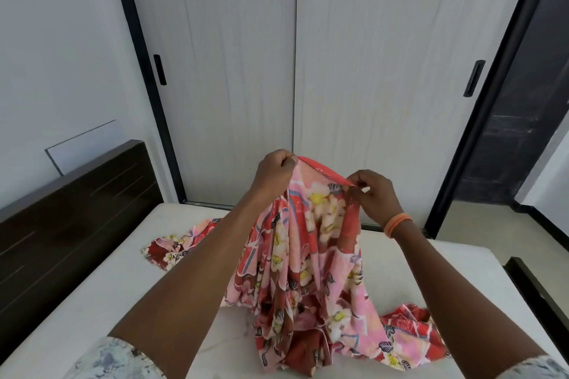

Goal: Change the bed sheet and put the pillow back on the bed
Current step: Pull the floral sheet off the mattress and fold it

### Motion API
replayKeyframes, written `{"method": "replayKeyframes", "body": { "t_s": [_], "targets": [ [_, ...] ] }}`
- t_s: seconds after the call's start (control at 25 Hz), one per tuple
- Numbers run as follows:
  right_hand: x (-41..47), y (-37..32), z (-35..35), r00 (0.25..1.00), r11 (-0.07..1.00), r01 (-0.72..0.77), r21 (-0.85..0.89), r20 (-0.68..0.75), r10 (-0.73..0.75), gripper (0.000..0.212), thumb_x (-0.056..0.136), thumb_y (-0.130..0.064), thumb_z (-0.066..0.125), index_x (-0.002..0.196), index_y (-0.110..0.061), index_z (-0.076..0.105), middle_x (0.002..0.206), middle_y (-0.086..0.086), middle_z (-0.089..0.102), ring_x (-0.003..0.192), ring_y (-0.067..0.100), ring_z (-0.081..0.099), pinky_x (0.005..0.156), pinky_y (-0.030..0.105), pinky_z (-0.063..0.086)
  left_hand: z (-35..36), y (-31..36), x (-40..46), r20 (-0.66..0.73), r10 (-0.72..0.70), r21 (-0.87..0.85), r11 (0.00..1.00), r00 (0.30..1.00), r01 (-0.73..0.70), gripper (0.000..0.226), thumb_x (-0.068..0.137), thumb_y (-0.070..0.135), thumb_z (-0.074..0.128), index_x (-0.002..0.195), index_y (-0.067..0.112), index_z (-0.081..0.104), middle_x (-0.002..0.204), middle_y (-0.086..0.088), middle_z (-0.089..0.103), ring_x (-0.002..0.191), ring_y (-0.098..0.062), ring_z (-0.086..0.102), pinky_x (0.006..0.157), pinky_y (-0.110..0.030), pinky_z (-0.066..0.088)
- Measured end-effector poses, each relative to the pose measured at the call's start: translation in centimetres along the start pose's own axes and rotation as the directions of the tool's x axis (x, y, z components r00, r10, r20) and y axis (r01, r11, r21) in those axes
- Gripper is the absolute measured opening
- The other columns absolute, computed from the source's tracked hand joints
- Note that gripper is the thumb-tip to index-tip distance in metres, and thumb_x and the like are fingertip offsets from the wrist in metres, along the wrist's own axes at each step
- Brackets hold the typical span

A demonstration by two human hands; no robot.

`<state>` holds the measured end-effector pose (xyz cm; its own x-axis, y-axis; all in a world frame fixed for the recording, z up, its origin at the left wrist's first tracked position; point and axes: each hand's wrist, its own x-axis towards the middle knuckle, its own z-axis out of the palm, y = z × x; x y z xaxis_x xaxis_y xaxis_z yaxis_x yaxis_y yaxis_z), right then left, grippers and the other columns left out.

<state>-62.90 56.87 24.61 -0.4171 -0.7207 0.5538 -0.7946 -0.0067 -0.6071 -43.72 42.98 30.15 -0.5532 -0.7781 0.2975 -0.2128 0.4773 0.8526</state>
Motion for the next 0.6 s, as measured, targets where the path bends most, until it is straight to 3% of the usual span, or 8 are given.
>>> {"method": "replayKeyframes", "body": {
  "t_s": [0.08,0.16,0.28,0.36,0.48,0.52,0.6],
  "targets": [
    [0.1,-0.8,-0.4,0.986,0.953,-0.159,0.257,0.082,0.143,0.006,0.084,-0.002,0.072,0.079,-0.005,0.069,0.07,0.009,0.068,0.064,0.014,0.06,0.06,0.027,0.05,-0.1,0.1,-0.2,-0.016,0.012,0.012,1.0,1.0,-0.012,0.022,0.101,0.019,0.046,0.096,0.008,0.064,0.071,0.004,0.055,0.065,-0.01,0.05,0.064,-0.025,0.043],
    [-0.1,-1.2,-0.2,0.964,0.905,-0.252,0.342,0.17,0.205,0.01,0.082,-0.002,0.073,0.076,-0.006,0.067,0.067,0.006,0.068,0.06,0.012,0.06,0.056,0.024,0.047,-0.1,0.3,-0.3,-0.054,0.031,0.05,0.998,0.998,-0.028,0.021,0.102,0.018,0.045,0.099,0.009,0.064,0.075,0.004,0.057,0.067,-0.008,0.052,0.061,-0.019,0.042],
    [-0.4,-0.6,0.5,0.953,0.97,-0.233,-0.065,0.182,0.241,0.008,0.081,-0.009,0.073,0.079,-0.006,0.066,0.076,0.007,0.065,0.063,0.02,0.061,0.048,0.023,0.045,-0.3,0.2,-0.2,-0.133,0.05,0.072,0.997,0.99,-0.041,0.021,0.103,0.018,0.043,0.099,0.01,0.062,0.082,0.003,0.059,0.074,-0.009,0.056,0.066,-0.019,0.047],
    [-1.1,-0.1,1.3,0.895,0.922,-0.347,-0.173,0.234,0.381,0.009,0.084,-0.012,0.065,0.079,-0.004,0.065,0.073,0.009,0.063,0.054,0.026,0.063,0.036,0.024,0.045,-0.6,0.1,0.1,-0.205,0.019,0.025,1.0,0.979,-0.014,0.022,0.103,0.02,0.041,0.095,0.012,0.06,0.082,0.002,0.058,0.078,-0.014,0.058,0.07,-0.023,0.05],
    [-2.3,1.4,2.6,0.82,0.862,-0.445,-0.241,0.277,0.501,0.019,0.086,-0.014,0.06,0.073,-0.003,0.068,0.065,0.011,0.065,0.06,0.025,0.062,0.049,0.027,0.048,-0.8,0.0,0.3,-0.254,-0.026,-0.069,0.998,0.967,0.008,0.024,0.104,0.023,0.04,0.097,0.01,0.06,0.085,-0.003,0.06,0.082,-0.02,0.062,0.067,-0.022,0.05],
    [-2.5,1.8,3.0,0.811,0.861,-0.478,-0.173,0.291,0.508,0.018,0.088,-0.009,0.059,0.074,-0.003,0.068,0.068,0.013,0.065,0.065,0.025,0.059,0.056,0.029,0.048,-1.0,-0.2,0.3,-0.242,-0.031,-0.046,0.999,0.97,0.021,0.023,0.103,0.022,0.041,0.098,0.01,0.06,0.087,-0.004,0.061,0.084,-0.021,0.062,0.067,-0.021,0.049],
    [-2.8,1.6,3.2,0.785,0.79,-0.597,0.135,0.302,0.541,0.02,0.09,0.003,0.054,0.079,-0.004,0.07,0.075,0.018,0.066,0.069,0.025,0.057,0.06,0.029,0.05,-1.3,-0.8,0.3,-0.216,-0.087,0.074,0.992,0.973,0.105,0.017,0.1,0.018,0.046,0.109,0.011,0.058,0.101,-0.005,0.062,0.093,-0.022,0.063,0.071,-0.022,0.047]
  ]
}}
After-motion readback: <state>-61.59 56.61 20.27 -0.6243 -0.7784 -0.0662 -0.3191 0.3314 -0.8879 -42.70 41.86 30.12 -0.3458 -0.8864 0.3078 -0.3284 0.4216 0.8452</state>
